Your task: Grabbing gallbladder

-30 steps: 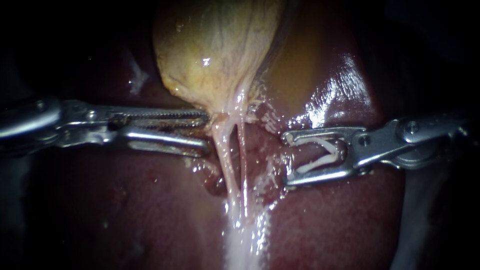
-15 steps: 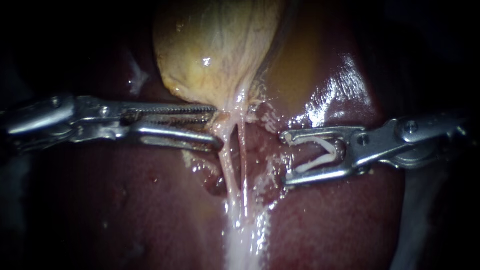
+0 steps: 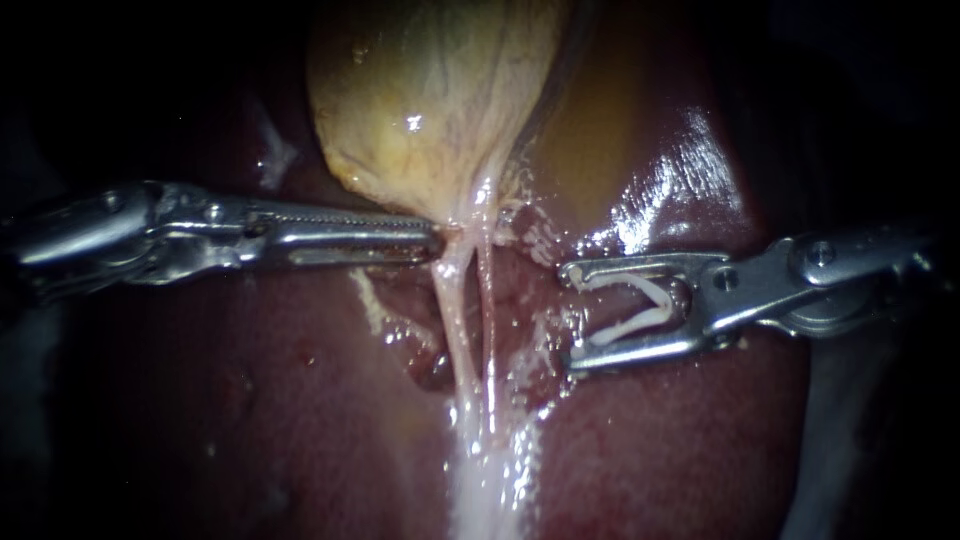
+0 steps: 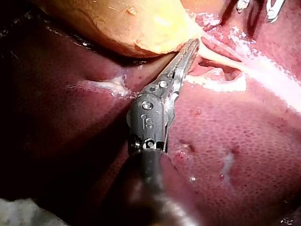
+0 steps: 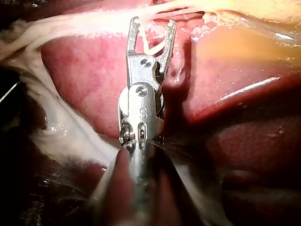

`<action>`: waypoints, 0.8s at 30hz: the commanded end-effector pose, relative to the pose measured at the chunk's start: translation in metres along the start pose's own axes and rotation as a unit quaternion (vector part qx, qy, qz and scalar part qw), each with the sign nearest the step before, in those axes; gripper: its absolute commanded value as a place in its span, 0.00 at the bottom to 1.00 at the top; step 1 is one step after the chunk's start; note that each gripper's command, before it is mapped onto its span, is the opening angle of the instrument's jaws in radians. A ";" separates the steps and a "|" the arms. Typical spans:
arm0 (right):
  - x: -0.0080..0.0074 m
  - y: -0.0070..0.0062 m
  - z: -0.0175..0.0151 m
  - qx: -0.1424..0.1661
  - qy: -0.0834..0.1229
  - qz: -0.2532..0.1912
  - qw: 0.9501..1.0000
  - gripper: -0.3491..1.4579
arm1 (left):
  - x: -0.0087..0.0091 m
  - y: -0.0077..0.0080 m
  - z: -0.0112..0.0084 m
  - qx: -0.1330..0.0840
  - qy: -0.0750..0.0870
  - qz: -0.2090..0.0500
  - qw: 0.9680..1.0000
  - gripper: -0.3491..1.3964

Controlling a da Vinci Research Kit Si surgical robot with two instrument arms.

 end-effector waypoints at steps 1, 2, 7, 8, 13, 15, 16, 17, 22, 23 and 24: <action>0.0000 0.0000 0.0000 0.000 0.000 0.000 1.000 0.40 | 0.0002 0.0001 -0.0002 -0.001 -0.002 0.000 1.000 0.00; 0.0001 0.0000 0.0000 0.000 0.000 0.000 1.000 0.40 | 0.0003 0.0001 -0.0003 -0.001 -0.003 0.003 1.000 0.00; 0.0001 -0.0001 0.0000 0.000 0.000 0.000 1.000 0.40 | 0.0004 0.0004 -0.0007 0.000 -0.008 -0.001 1.000 0.00; 0.0001 -0.0001 0.0000 0.000 0.000 0.000 1.000 0.40 | 0.0004 0.0004 -0.0007 0.000 -0.009 -0.001 1.000 0.00; 0.0001 -0.0001 -0.0001 0.001 0.000 0.000 1.000 0.40 | 0.0004 0.0010 -0.0020 -0.002 -0.010 -0.010 1.000 0.00; 0.0001 -0.0001 -0.0001 0.001 0.000 0.000 1.000 0.40 | 0.0010 0.0010 -0.0026 -0.004 -0.010 -0.011 1.000 0.00; 0.0001 -0.0001 -0.0001 0.001 0.000 0.000 1.000 0.40 | 0.0013 0.0009 -0.0029 -0.006 -0.011 -0.012 1.000 0.00; 0.0001 -0.0001 -0.0001 0.001 0.000 0.000 1.000 0.40 | 0.0017 0.0008 -0.0032 -0.007 -0.011 -0.013 1.000 0.00; 0.0001 -0.0001 -0.0001 0.001 0.000 0.000 1.000 0.40 | 0.0033 0.0005 -0.0052 -0.004 -0.010 -0.018 1.000 0.00; 0.0001 -0.0001 -0.0001 0.001 0.000 0.000 1.000 0.40 | 0.0035 0.0005 -0.0056 -0.004 -0.007 -0.019 1.000 0.00; 0.0001 -0.0001 -0.0001 0.001 0.000 0.000 1.000 0.40 | 0.0038 0.0004 -0.0061 -0.002 -0.002 -0.020 1.000 0.00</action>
